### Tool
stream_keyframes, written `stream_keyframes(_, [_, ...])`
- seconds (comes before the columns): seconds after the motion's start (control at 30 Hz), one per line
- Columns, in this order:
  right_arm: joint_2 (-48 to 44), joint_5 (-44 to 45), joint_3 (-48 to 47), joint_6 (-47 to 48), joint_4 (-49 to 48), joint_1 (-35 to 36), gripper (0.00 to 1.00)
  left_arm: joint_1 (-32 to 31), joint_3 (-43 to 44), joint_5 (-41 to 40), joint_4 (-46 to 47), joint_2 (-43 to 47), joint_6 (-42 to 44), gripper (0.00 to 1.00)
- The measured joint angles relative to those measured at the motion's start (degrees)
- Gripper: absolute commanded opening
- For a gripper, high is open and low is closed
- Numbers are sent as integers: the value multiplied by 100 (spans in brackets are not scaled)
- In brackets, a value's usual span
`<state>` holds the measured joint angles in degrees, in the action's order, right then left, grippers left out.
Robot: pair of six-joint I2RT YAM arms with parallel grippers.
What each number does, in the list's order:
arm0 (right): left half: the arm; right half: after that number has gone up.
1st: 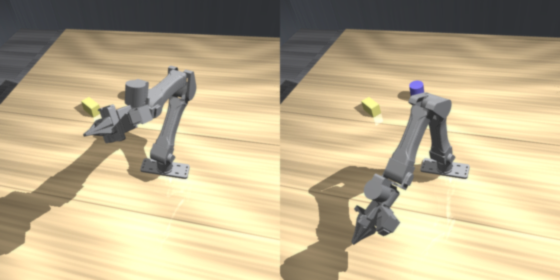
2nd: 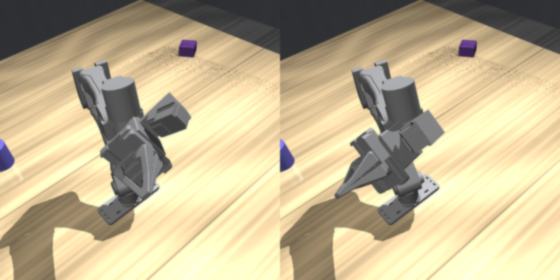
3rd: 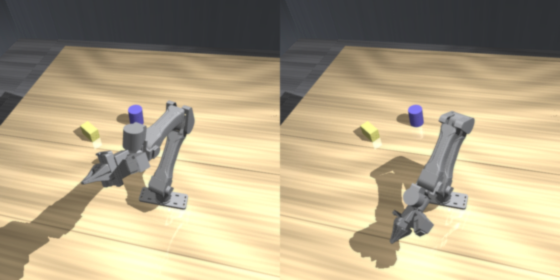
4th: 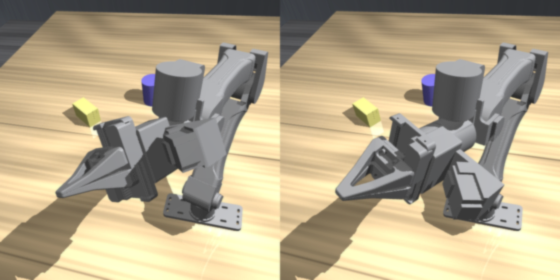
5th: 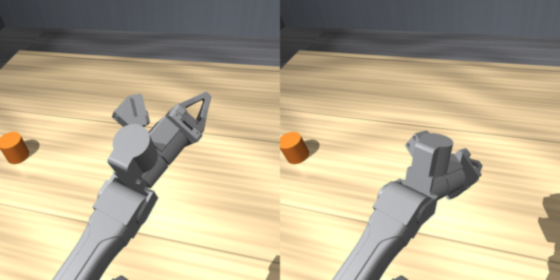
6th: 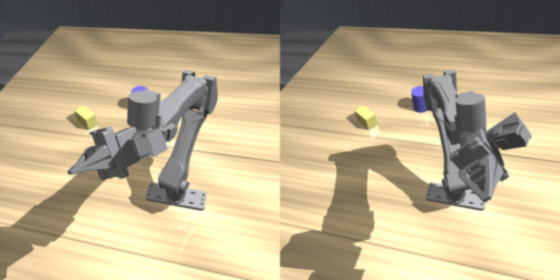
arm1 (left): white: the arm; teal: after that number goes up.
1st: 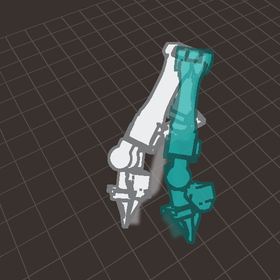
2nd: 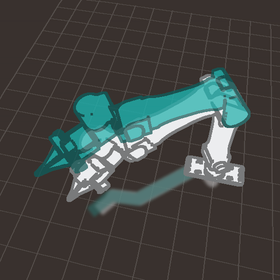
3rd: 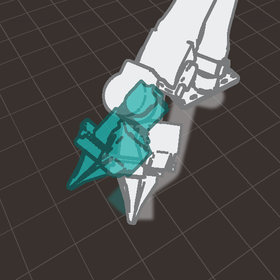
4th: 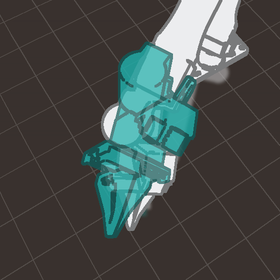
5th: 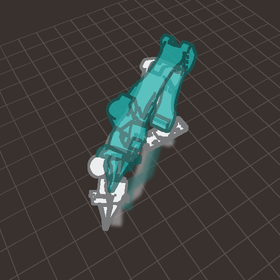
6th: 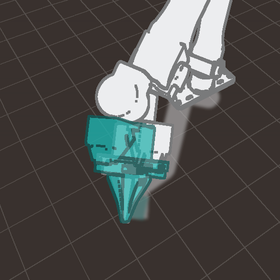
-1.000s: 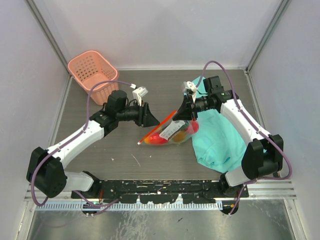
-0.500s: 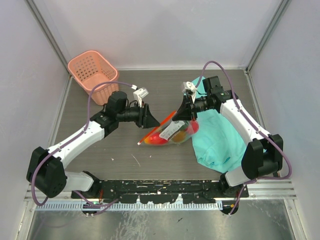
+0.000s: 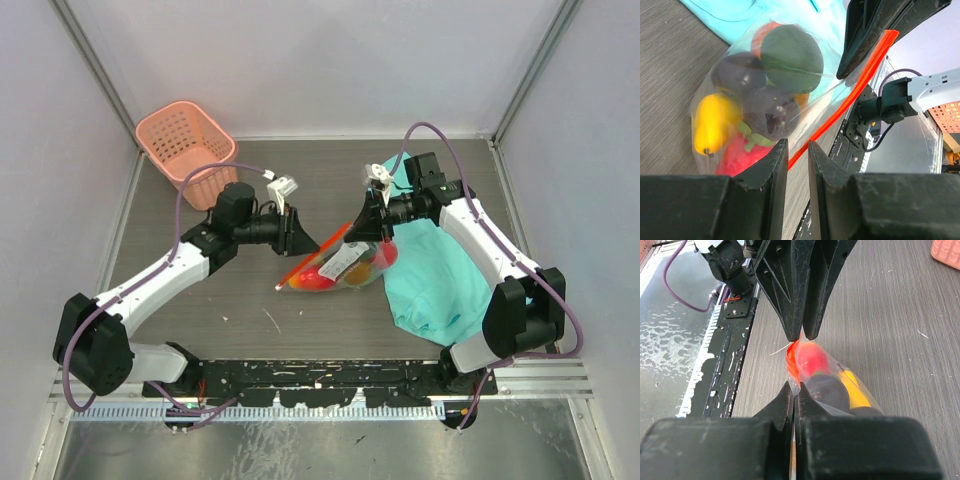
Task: Open the zip-top bag and remove the fake food
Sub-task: Open the zipper of the food storage bag at the center of the board.
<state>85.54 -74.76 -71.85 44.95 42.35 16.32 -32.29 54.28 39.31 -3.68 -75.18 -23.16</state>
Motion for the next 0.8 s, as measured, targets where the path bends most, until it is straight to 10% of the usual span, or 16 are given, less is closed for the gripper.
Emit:
stream_keyframes(0.47, [13,66,-7,7,2,87,1,-354,2,-186,-107,-15,177,45])
stream_keyframes(0.8, [48,101,-26,20,13,125,1,-640,50,-1088,-444,-24,511,29])
